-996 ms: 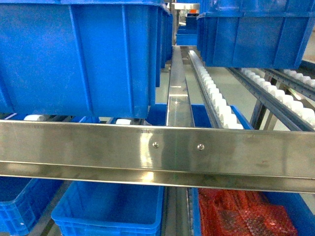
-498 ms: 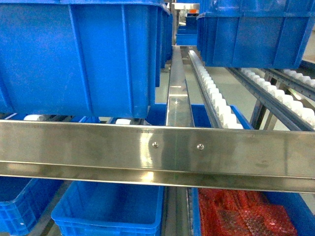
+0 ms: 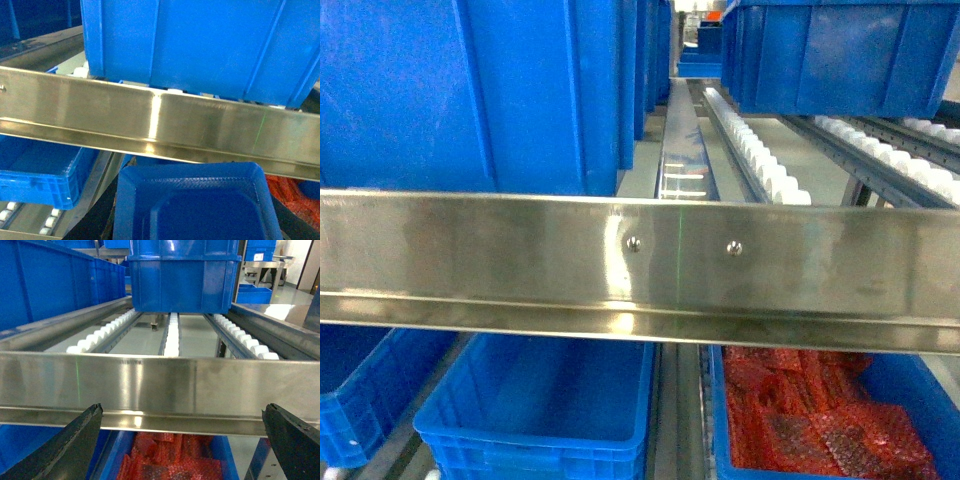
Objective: Pick blue part to blue bin on bottom shelf
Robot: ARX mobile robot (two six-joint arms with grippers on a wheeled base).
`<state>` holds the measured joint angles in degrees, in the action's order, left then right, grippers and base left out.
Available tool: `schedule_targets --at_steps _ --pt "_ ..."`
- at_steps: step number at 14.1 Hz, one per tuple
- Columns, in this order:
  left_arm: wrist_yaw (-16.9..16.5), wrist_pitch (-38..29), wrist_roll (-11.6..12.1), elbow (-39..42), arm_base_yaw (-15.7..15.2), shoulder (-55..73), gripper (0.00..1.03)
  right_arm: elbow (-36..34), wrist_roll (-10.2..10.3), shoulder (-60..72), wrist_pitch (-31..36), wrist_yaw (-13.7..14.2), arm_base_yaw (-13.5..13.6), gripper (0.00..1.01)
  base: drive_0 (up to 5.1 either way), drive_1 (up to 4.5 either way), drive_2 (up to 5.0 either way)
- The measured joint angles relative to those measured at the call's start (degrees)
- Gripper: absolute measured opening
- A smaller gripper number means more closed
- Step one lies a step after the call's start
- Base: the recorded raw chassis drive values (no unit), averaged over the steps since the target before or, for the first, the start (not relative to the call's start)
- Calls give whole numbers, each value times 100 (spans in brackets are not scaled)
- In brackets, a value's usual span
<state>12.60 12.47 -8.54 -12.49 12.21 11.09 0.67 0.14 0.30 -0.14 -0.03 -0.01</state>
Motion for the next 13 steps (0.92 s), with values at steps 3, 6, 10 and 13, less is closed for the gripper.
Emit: schedule_targets --at_steps 3,6,10,13 --pt "2 0 0 0 0 4 43 0 -2 0 -17 0 0 98 0 0 0" --pt "2 2 0 0 0 4 43 0 0 0 -13 0 0 98 0 0 0" --pt "2 7 -2 0 0 4 43 0 0 0 -15 0 0 98 0 0 0" --pt "0 0 0 0 0 4 43 0 2 0 -13 4 0 98 0 0 0"
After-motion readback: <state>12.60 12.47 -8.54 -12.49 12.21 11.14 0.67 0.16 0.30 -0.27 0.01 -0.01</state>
